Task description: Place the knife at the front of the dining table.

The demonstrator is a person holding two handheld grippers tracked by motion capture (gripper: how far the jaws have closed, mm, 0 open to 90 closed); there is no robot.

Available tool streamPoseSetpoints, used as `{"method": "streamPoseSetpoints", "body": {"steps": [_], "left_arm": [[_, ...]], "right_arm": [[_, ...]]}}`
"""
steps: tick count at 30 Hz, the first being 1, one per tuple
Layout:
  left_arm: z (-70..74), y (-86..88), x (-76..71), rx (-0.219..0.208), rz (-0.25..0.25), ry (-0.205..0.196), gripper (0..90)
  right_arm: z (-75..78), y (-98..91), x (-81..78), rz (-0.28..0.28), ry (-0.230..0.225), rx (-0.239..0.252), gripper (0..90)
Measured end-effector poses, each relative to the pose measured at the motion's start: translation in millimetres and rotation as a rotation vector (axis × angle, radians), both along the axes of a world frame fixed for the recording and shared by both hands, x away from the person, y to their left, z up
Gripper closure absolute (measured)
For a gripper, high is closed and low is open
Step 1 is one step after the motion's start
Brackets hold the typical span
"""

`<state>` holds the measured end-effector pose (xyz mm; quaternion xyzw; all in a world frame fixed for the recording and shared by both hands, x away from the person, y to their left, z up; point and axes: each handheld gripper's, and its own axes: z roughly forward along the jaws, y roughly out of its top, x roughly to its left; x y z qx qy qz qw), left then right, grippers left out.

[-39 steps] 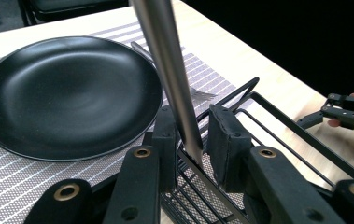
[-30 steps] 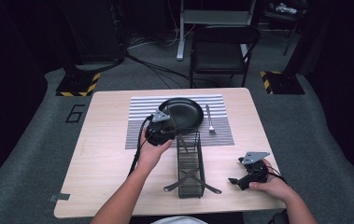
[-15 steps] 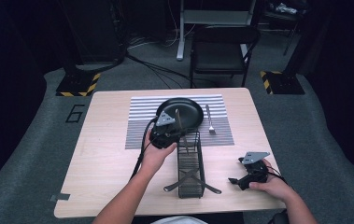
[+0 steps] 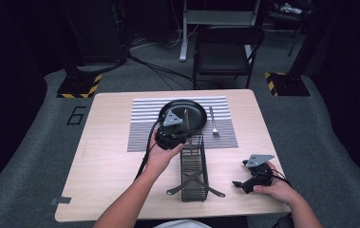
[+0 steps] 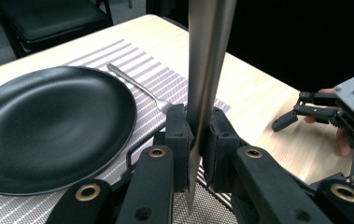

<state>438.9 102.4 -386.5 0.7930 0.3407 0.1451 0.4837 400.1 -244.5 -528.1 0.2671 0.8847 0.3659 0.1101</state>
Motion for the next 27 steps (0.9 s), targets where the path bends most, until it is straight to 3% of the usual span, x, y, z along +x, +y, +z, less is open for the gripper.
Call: {"method": "streamPoseSetpoints", "body": {"steps": [15,27], "left_arm": [[36.0,4.6,-7.1,0.022,-0.002,-0.029,81.6],[66.8,13.6,-11.0,0.016,0.01,-0.058,81.7]], "right_arm": [[0.1,0.0,-0.1,-0.001,-0.001,-0.003,0.0],[0.1,0.0,-0.1,-0.001,0.0,-0.001,0.0]]}}
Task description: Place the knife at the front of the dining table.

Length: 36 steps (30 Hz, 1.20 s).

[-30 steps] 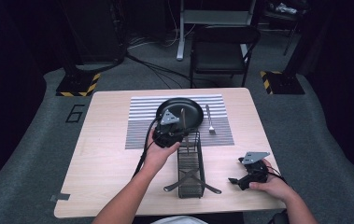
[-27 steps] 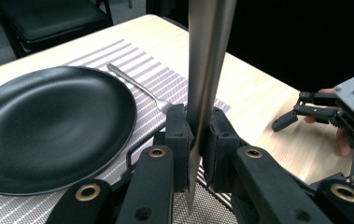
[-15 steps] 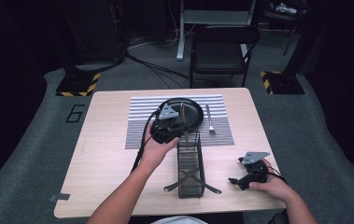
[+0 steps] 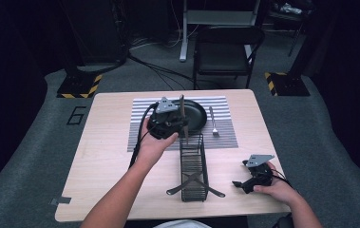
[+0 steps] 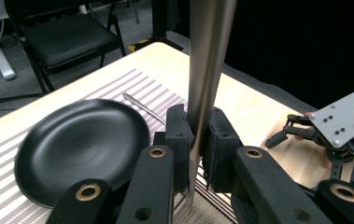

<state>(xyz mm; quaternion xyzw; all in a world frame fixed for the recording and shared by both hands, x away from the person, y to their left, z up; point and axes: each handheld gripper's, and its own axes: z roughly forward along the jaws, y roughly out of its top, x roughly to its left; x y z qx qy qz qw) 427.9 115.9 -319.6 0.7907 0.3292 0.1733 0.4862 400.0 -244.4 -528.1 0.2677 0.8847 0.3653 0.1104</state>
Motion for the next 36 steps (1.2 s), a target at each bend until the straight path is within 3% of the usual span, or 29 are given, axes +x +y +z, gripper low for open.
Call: {"method": "streamPoseSetpoints", "body": {"steps": [9,19,28,36], "left_arm": [[21.7,13.5,-4.7,-0.015,0.02,-0.037,81.7],[31.1,33.8,-3.7,-0.009,0.068,-0.053,81.9],[22.0,49.1,3.6,-0.018,0.119,-0.038,81.9],[0.2,62.2,16.4,-0.017,0.167,-0.011,82.0]], "right_arm": [[0.1,0.0,0.0,-0.001,-0.001,-0.002,0.0],[0.1,0.0,0.0,-0.001,-0.001,-0.002,0.0],[0.0,0.0,0.0,0.001,-0.001,-0.001,0.0],[0.0,0.0,0.0,0.001,0.0,0.0,0.0]]}}
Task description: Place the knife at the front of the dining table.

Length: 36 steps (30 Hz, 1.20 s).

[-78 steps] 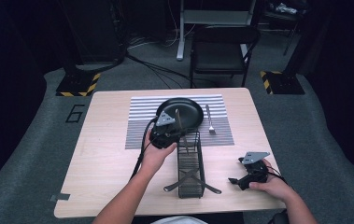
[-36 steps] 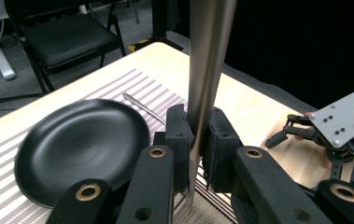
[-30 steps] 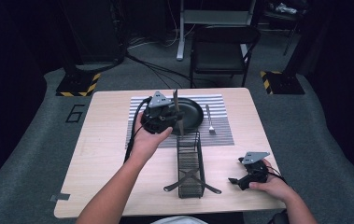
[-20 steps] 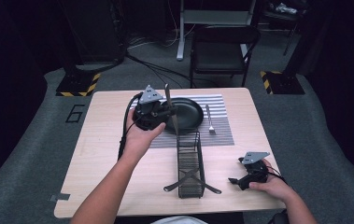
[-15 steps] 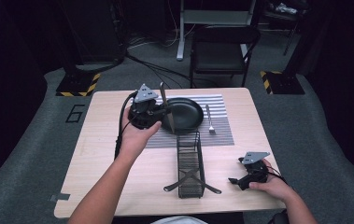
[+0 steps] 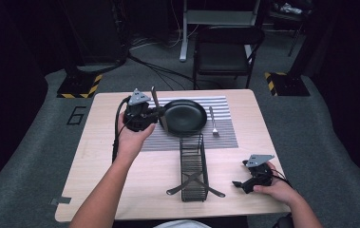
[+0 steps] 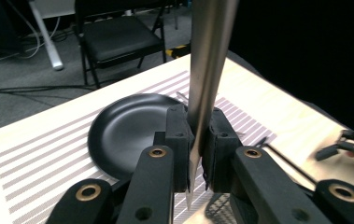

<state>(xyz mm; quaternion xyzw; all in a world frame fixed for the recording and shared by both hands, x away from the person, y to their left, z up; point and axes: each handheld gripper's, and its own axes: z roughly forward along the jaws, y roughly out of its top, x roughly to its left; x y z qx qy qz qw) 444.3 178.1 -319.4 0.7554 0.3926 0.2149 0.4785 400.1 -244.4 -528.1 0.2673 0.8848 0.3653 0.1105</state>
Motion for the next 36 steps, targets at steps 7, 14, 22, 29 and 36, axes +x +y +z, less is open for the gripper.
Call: {"method": "streamPoseSetpoints", "body": {"steps": [7,14,22,29,36], "left_arm": [[-18.1,12.0,8.7,0.007,0.048,0.009,82.1],[-32.1,24.9,15.7,0.013,0.103,0.022,82.1],[-43.8,42.3,22.8,0.036,0.162,0.041,82.2],[-57.0,55.5,28.0,0.05,0.212,0.049,82.2],[-68.7,64.3,33.8,0.069,0.245,0.072,82.2]], "right_arm": [[0.0,0.0,0.0,-0.001,0.0,0.0,0.0],[0.1,0.0,0.0,-0.001,0.0,-0.002,0.0],[0.0,0.0,-0.1,-0.001,-0.001,-0.001,0.0],[0.0,0.0,0.0,0.0,0.0,0.0,0.0],[0.0,0.0,0.0,0.0,0.0,0.0,0.0]]}}
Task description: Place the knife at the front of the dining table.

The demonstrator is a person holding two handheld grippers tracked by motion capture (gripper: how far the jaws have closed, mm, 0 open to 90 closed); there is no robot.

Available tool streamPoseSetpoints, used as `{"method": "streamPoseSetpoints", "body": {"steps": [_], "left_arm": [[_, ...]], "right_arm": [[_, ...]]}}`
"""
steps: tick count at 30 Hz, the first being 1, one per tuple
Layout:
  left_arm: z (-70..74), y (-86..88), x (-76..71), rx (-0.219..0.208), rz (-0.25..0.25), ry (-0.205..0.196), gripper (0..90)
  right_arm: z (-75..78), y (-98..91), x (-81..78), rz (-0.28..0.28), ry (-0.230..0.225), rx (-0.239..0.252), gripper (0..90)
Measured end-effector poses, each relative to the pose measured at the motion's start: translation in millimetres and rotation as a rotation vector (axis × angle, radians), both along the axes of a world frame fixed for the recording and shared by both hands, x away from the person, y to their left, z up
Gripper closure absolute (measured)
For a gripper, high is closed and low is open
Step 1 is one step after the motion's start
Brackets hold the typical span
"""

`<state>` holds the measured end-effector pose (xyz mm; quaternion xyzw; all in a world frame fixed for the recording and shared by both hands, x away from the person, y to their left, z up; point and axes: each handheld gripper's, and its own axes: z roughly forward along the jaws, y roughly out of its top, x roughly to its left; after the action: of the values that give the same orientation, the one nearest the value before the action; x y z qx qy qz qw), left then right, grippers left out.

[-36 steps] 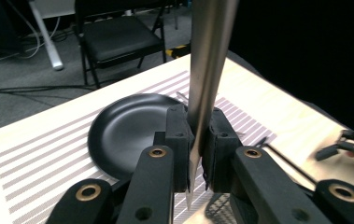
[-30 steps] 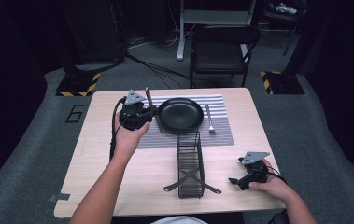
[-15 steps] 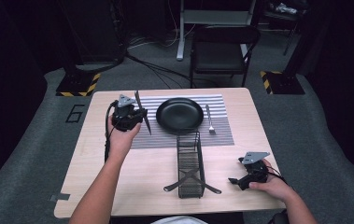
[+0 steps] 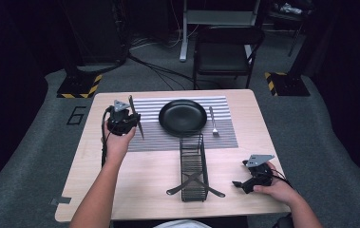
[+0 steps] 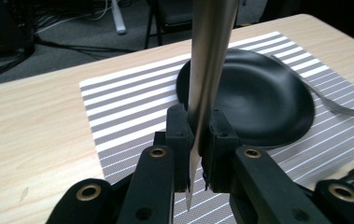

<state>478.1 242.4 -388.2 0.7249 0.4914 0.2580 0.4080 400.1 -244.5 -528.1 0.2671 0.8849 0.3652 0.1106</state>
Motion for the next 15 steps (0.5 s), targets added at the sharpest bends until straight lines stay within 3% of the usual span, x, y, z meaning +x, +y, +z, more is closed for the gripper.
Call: {"method": "streamPoseSetpoints", "body": {"steps": [15], "left_arm": [[-20.8,9.3,13.6,0.012,0.061,0.057,82.3]], "right_arm": [[0.1,0.0,0.0,-0.001,-0.001,-0.002,0.0]]}}
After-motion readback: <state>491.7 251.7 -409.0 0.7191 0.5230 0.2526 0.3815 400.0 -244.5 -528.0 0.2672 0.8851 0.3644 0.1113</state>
